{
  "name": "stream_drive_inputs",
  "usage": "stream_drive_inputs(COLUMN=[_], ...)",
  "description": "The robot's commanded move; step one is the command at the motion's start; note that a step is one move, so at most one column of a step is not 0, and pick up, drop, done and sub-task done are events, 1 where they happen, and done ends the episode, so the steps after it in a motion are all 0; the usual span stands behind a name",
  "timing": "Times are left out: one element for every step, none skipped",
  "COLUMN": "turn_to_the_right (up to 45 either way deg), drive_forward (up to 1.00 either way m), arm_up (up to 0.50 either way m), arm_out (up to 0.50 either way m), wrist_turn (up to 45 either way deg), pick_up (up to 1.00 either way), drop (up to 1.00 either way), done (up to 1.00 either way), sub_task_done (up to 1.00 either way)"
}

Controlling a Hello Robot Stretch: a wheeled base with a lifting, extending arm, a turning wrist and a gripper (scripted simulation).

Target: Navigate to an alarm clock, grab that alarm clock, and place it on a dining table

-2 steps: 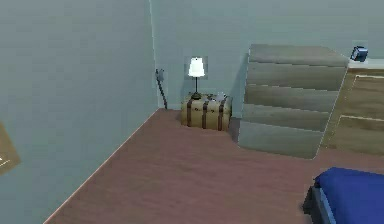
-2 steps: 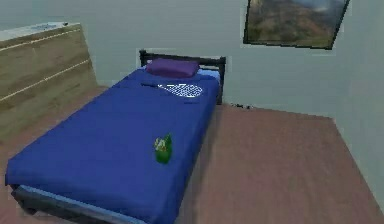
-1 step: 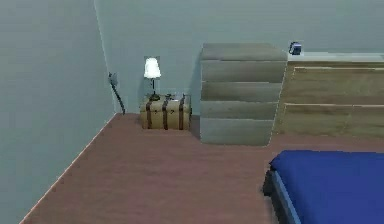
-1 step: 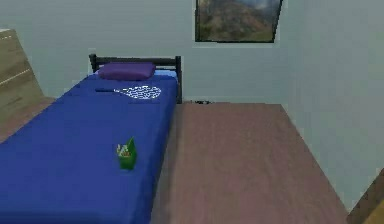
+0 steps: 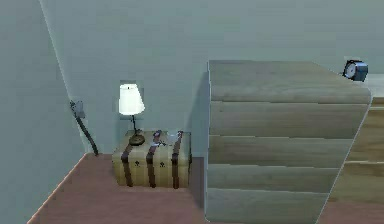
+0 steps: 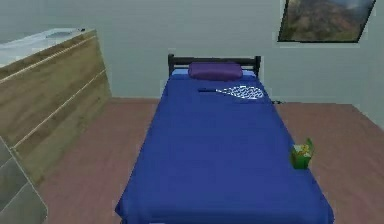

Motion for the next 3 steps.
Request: stream_drive_inputs(turn_to_the_right=[3.0,0.0,-39.0], drive_forward=[0.0,0.5,0.0], arm_up=[0.0,0.0,0.0], arm_out=[0.0,0.0,0.0], wrist_turn=[0.0,0.0,0.0], pick_up=[0.0,0.0,0.0], drop=[0.0,0.0,0.0], done=[0.0,0.0,0.0], sub_task_done=[0.0,0.0,0.0])
